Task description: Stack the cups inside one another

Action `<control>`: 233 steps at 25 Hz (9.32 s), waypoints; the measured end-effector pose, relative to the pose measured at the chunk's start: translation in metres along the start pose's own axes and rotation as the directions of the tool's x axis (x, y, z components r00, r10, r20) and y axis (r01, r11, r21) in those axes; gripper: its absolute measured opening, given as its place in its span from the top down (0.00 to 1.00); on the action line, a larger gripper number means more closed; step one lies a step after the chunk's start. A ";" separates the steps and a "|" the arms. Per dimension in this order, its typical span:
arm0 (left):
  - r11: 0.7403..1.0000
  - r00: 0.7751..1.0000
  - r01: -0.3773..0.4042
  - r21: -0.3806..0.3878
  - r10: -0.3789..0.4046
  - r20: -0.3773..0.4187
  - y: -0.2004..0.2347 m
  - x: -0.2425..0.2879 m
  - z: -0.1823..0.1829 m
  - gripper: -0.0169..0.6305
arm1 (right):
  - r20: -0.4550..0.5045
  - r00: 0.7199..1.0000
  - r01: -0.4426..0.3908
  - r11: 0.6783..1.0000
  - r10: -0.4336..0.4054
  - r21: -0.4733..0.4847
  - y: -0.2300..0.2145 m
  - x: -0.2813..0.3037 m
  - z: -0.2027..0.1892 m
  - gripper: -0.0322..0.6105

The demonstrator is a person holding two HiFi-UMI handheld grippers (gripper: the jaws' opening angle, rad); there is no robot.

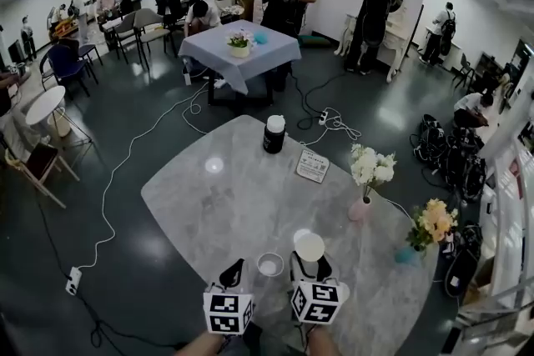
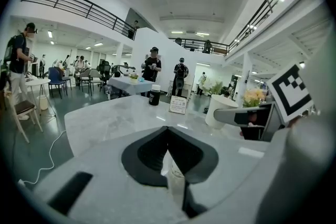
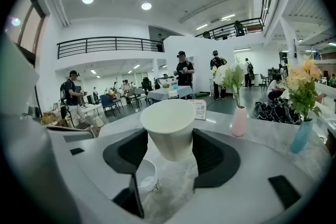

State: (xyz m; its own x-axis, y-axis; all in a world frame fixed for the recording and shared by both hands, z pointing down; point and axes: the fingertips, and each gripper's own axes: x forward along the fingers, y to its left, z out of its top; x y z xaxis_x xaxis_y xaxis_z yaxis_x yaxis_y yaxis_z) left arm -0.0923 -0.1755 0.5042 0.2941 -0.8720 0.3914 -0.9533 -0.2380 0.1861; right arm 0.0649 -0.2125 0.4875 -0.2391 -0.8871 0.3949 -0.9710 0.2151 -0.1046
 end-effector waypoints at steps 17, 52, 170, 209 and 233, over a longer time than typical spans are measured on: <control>1.000 1.000 -0.003 -0.006 0.003 -0.025 0.013 -0.021 -0.019 0.98 | -0.017 0.997 -0.079 0.997 0.079 -0.003 0.043 -0.014 -0.024 0.57; 0.995 0.988 -0.081 -0.063 0.072 -0.139 0.049 -0.018 -0.076 0.98 | -0.167 0.975 -0.155 0.987 0.145 -0.050 0.078 0.023 -0.089 0.55; 0.935 0.930 0.333 0.124 -0.305 -0.205 -0.160 -0.061 -0.104 0.98 | -0.030 0.972 0.233 0.950 -0.232 0.206 -0.082 -0.196 -0.114 0.93; 0.937 0.887 0.341 0.074 -0.294 -0.357 -0.147 0.014 -0.162 0.98 | -0.204 0.956 0.249 0.951 -0.211 0.181 -0.113 -0.086 -0.183 0.60; 0.937 0.873 0.342 0.064 -0.292 -0.391 -0.146 0.023 -0.169 0.98 | -0.201 0.958 0.241 0.955 -0.206 0.171 -0.123 -0.064 -0.182 0.58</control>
State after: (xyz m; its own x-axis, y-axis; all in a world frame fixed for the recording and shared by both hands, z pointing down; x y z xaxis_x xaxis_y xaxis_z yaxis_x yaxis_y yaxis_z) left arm 0.0651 -0.0888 0.6390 0.5621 -0.5246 0.6394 -0.7973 -0.5492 0.2503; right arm 0.1983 -0.1078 0.6407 -0.0306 -0.8116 0.5834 -0.9839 -0.0783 -0.1604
